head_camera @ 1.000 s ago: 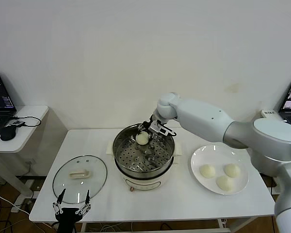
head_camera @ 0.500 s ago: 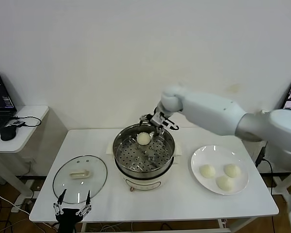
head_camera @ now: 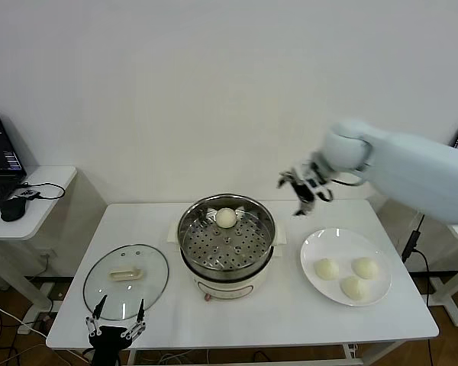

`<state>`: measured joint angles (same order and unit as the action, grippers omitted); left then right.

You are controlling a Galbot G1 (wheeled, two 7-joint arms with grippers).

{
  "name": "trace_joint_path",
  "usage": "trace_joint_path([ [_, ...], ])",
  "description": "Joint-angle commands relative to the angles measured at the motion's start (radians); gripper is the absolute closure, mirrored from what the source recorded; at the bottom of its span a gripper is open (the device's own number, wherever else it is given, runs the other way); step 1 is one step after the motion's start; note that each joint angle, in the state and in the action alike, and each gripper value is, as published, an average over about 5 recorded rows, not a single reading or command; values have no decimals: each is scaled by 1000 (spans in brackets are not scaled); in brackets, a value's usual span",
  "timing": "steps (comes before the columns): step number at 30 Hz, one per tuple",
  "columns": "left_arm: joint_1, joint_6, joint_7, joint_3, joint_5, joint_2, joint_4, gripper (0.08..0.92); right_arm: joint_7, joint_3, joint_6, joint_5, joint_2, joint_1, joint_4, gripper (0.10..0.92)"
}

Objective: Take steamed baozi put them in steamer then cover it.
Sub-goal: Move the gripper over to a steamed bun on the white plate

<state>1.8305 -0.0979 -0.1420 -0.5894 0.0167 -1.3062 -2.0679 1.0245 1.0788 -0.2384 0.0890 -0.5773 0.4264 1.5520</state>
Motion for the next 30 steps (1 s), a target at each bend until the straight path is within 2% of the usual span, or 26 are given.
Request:
trace_joint_path([
  [1,1,1,1,0,1,5,2,177,21,-184,-79,-67,265,-245,123,202],
  [6,3,5,3,-2,10,6,-5,177,20,-431,-59,-150,287,-556,92,203],
  [10,2,7,5,-2,16,2,-4,177,17,-500,-45,-194,240,-656,35,202],
  [20,10,5,5,-26,19,-3,4,177,-3,-477,-19,-264,66,-650,-149,203],
  [30,14,3,4,-41,21,-5,14,177,-8,-431,-20,-275,-76,-618,-236,203],
])
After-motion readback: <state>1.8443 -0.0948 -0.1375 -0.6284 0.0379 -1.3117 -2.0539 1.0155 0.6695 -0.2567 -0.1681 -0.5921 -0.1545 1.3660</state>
